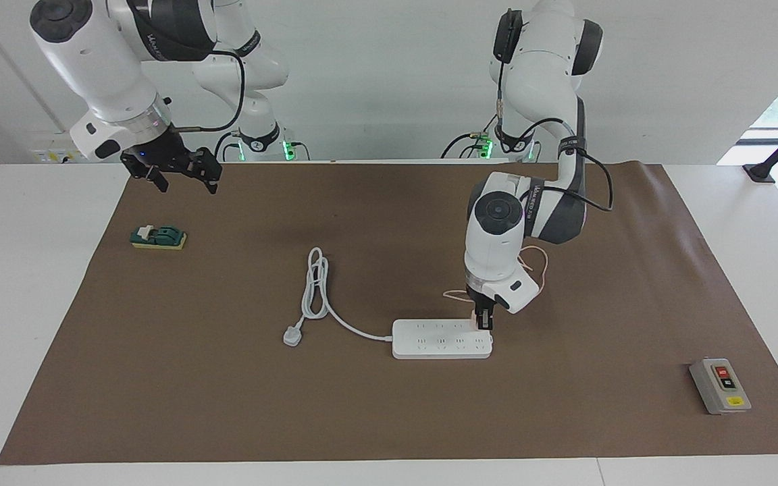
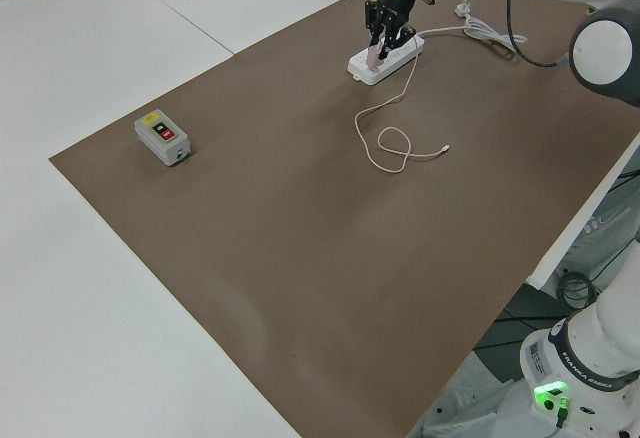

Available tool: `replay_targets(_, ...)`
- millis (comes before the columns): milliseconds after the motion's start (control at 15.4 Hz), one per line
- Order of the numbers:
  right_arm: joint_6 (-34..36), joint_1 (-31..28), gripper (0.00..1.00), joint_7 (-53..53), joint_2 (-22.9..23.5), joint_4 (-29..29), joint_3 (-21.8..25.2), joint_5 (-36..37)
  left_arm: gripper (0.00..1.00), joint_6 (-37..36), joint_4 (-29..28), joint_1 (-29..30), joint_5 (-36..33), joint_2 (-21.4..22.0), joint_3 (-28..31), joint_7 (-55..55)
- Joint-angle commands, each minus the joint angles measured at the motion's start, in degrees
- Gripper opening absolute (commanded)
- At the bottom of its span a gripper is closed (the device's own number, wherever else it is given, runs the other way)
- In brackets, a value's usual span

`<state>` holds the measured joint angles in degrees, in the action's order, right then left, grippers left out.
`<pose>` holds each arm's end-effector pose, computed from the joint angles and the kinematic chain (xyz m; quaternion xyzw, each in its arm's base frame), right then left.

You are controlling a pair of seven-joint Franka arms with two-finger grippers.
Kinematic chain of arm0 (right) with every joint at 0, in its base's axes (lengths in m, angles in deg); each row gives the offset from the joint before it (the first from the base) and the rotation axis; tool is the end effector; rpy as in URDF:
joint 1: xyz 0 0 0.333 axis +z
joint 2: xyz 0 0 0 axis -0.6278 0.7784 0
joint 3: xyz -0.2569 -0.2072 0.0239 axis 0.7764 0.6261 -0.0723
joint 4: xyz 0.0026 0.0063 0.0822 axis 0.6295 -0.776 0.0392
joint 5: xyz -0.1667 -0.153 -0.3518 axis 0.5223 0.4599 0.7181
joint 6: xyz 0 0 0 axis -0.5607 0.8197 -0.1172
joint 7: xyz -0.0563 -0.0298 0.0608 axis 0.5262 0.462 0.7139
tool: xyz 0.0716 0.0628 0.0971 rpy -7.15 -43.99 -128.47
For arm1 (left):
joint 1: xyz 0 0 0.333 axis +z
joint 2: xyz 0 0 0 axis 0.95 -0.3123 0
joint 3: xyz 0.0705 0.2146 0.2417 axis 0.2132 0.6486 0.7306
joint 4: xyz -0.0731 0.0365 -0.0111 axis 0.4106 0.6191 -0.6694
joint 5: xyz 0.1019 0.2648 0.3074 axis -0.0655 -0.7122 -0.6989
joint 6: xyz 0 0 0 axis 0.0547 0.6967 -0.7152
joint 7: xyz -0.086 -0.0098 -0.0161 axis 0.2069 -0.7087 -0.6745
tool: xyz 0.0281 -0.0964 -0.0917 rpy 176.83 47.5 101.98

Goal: Plug charger into power strip
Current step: 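Align the charger prongs with the socket using the left gripper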

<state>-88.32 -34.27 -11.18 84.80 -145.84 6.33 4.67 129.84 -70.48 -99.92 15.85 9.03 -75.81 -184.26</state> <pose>0.5633 0.0094 0.5687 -0.9971 0.0462 0.0595 0.0131 0.6794 -0.3189 0.3355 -0.7771 -0.6268 -0.0520 0.0214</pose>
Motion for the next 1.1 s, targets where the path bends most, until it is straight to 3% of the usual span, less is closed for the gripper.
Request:
replay_targets(0, -0.27, -1.45, 1.00, -1.68, -0.53, -0.50, -1.09, 0.74, 0.00, 1.54, -2.65, 0.16, 0.90, 1.07, -0.21, 0.85)
replay_targets(1040, -0.09, -1.54, 1.00, -1.33, -0.62, -0.50, -1.09, 0.74, 0.00, 1.54, -2.91, 0.25, 1.87, 0.63, -0.21, 1.99)
